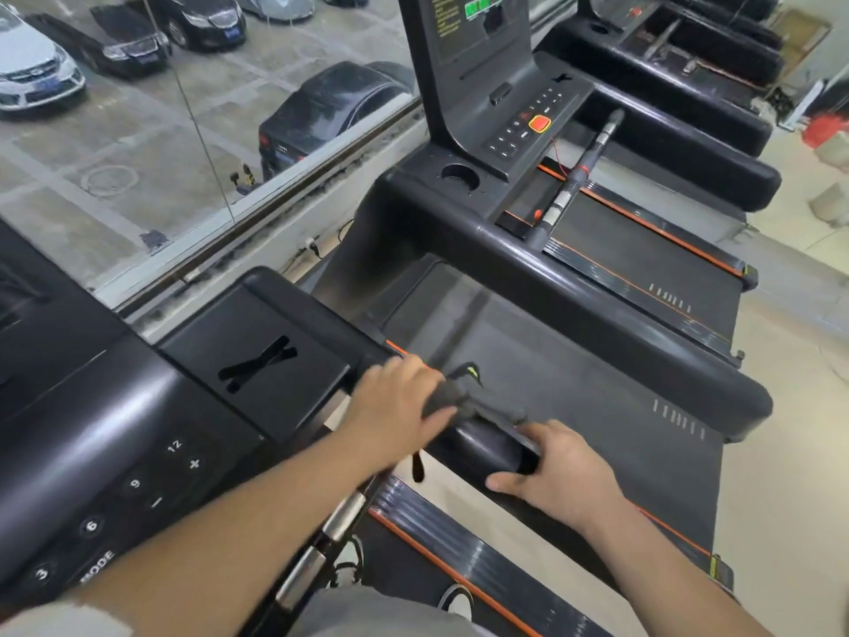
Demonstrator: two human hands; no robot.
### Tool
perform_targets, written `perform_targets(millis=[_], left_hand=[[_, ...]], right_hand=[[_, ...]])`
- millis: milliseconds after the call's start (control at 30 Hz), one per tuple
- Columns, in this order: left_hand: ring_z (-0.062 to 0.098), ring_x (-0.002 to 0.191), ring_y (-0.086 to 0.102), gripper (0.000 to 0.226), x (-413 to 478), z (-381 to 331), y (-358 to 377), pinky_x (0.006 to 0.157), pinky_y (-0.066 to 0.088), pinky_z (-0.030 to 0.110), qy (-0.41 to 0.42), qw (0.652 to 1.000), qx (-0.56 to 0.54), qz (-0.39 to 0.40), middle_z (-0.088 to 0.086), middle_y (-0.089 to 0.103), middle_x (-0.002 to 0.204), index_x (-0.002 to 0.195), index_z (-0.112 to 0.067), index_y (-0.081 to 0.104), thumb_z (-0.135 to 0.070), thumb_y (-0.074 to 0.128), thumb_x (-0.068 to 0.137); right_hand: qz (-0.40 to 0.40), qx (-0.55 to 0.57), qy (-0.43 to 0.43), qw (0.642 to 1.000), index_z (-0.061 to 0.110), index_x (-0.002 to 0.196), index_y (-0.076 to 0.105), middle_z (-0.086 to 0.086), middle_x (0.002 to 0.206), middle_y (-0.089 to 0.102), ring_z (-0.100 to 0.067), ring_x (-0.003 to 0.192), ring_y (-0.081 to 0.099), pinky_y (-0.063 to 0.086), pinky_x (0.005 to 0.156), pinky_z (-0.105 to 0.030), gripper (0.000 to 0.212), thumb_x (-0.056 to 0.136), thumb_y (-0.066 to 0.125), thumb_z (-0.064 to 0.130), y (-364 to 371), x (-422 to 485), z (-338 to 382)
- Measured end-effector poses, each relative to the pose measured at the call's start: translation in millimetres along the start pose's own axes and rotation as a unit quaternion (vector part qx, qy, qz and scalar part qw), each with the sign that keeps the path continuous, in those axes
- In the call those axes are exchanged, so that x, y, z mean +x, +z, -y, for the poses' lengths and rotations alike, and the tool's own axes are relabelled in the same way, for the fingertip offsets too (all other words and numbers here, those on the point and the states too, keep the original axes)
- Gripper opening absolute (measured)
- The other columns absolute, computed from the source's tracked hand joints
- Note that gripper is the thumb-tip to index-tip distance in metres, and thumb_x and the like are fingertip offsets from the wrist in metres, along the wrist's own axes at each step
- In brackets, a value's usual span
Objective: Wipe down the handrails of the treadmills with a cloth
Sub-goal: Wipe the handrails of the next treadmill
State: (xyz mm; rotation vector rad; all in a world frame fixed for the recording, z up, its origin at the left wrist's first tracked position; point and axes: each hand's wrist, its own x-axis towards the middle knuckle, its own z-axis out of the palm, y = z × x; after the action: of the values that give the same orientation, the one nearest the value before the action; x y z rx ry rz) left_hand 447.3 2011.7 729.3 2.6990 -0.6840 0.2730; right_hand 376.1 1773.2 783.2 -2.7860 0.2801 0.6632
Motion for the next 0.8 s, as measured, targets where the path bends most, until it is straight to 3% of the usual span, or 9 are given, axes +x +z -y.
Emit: perform_targets(millis=[167,233,300,400,467,567,667,733,800], left_hand=[[0.034,0.088,0.059,0.036,18.7,-7.0,-10.3,0.073,0.049,0.044,-0.226,0.973,0.026,-0.037,0.009,0.056,0.094,0.094,-0.012,0.066,-0.047,0.066,0.088],[0.034,0.085,0.059,0.034,3.0,-56.6,0.8,0.071,0.049,0.045,-0.189,0.982,-0.015,-0.027,0.009,0.056,0.092,0.088,-0.014,0.062,-0.048,0.065,0.085],[0.032,0.084,0.06,0.033,-16.9,-99.8,13.3,0.069,0.05,0.043,-0.085,0.994,-0.071,0.009,0.006,0.056,0.09,0.088,-0.018,0.061,-0.051,0.06,0.083],[0.031,0.085,0.062,0.036,-14.5,-101.4,19.0,0.07,0.048,0.039,0.056,0.996,-0.046,0.05,0.003,0.059,0.088,0.09,-0.021,0.064,-0.055,0.059,0.081],[0.032,0.085,0.061,0.038,5.3,-69.8,8.4,0.069,0.048,0.04,0.029,0.999,0.019,0.03,0.004,0.06,0.086,0.088,-0.02,0.065,-0.056,0.055,0.083],[0.034,0.088,0.061,0.038,21.1,-28.2,-13.9,0.071,0.051,0.042,-0.142,0.988,0.052,0.029,0.008,0.06,0.09,0.093,-0.016,0.065,-0.052,0.056,0.09],[0.036,0.082,0.061,0.034,10.2,-54.6,-9.5,0.063,0.05,0.043,-0.217,0.975,0.048,-0.018,0.011,0.057,0.089,0.089,-0.01,0.064,-0.044,0.066,0.087],[0.037,0.08,0.06,0.032,-6.3,-95.5,6.4,0.062,0.05,0.044,-0.178,0.984,0.02,-0.016,0.012,0.056,0.089,0.089,-0.012,0.062,-0.044,0.065,0.085],[0.035,0.084,0.06,0.037,-21.5,-125.8,18.4,0.066,0.053,0.044,-0.073,0.996,-0.04,0.027,0.009,0.054,0.091,0.095,-0.015,0.062,-0.05,0.055,0.086]], right_hand=[[0.02,-0.041,0.017,0.999,0.034,0.109,0.068,0.012,0.099,0.057,-0.016,0.1,0.063,0.054,0.079,-0.031,0.064,0.059,0.075,0.073,2.7,-8.0,-28.8],[-0.007,-0.013,0.011,1.0,0.034,0.107,0.067,0.014,0.097,0.055,-0.015,0.1,0.063,0.053,0.08,-0.031,0.061,0.059,0.078,0.071,5.2,-10.4,-31.4],[-0.021,0.01,0.003,1.0,0.034,0.093,0.065,0.014,0.09,0.054,-0.013,0.092,0.062,0.05,0.075,-0.03,0.051,0.058,0.08,0.069,4.2,-12.3,-33.3],[-0.025,0.038,-0.012,0.999,0.032,0.076,0.059,0.011,0.084,0.054,-0.012,0.083,0.059,0.05,0.07,-0.03,0.046,0.057,0.081,0.067,3.6,-14.2,-36.9],[-0.027,0.025,-0.019,0.999,0.032,0.085,0.064,0.012,0.089,0.055,-0.012,0.088,0.06,0.052,0.074,-0.032,0.049,0.057,0.077,0.07,5.4,-15.3,-38.1],[-0.024,-0.002,-0.037,0.999,0.035,0.102,0.065,0.014,0.094,0.053,-0.012,0.096,0.055,0.051,0.078,-0.033,0.058,0.058,0.076,0.071,8.0,-20.4,-42.5],[-0.003,0.069,-0.045,0.997,0.037,0.131,0.061,0.018,0.12,0.06,-0.01,0.116,0.057,0.05,0.094,-0.031,0.084,0.057,0.081,0.071,7.2,-25.6,-57.5],[0.019,0.071,-0.033,0.997,0.034,0.147,0.05,0.014,0.141,0.056,-0.01,0.131,0.053,0.046,0.104,-0.029,0.101,0.058,0.084,0.069,3.0,-27.9,-71.6],[0.032,-0.017,-0.016,0.999,0.034,0.143,0.052,0.01,0.139,0.057,-0.014,0.129,0.054,0.049,0.099,-0.031,0.098,0.057,0.083,0.07,-1.5,-30.9,-84.8]])
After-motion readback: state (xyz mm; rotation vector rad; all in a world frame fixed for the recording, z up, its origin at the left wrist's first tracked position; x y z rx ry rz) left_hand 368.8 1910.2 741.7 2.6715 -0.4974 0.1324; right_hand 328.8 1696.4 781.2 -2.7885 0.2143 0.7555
